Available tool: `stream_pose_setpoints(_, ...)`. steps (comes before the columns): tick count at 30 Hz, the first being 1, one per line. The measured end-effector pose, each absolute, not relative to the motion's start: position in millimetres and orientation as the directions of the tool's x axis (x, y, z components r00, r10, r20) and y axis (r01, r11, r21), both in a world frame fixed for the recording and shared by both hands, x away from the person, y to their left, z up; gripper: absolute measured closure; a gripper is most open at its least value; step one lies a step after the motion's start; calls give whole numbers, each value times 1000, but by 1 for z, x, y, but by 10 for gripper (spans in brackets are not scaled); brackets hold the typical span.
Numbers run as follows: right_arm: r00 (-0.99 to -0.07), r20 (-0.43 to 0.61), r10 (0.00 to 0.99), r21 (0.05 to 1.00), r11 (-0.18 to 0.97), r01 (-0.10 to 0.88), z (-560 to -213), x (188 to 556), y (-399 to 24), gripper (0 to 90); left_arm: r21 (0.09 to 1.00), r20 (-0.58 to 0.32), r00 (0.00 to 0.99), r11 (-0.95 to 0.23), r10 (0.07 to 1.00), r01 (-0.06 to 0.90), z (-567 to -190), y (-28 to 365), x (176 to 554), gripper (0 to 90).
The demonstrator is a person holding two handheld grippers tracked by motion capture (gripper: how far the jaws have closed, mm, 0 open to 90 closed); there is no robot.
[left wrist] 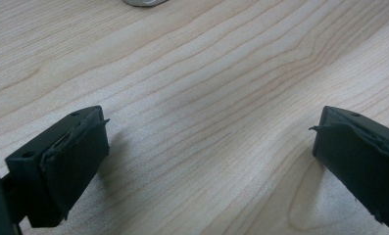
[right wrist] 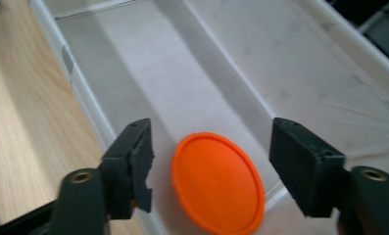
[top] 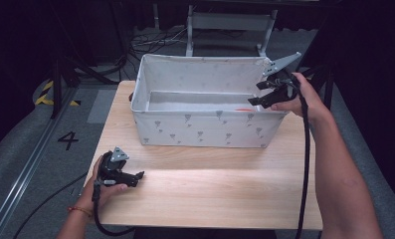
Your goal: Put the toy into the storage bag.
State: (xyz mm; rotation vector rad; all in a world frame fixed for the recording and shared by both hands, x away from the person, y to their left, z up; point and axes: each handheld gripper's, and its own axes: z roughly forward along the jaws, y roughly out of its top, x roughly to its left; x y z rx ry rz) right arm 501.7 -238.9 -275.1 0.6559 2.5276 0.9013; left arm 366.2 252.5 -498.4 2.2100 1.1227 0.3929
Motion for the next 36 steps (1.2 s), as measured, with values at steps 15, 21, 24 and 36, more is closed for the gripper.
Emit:
stream_pose_setpoints(15, -712, -209, 670, 762, 568, 311, -263, 452, -262, 233, 648, -16, 595, -445, 804, 619, -498, 253, 366, 5)
stream_pose_setpoints(21, -699, -243, 673, 778, 565, 274, -270, 433, -271, 241, 645, -17, 594, -445, 805, 621, -498, 253, 366, 5)
stream_pose_setpoints(24, -678, -250, 691, 797, 545, 261, -277, 417, -280, 236, 645, -18, 591, -442, 806, 623, -498, 252, 366, 6)
stream_pose_setpoints(36, -642, -312, 700, 779, 576, 249, -311, 373, -300, 237, 645, -18, 588, -440, 809, 625, -498, 252, 365, 5)
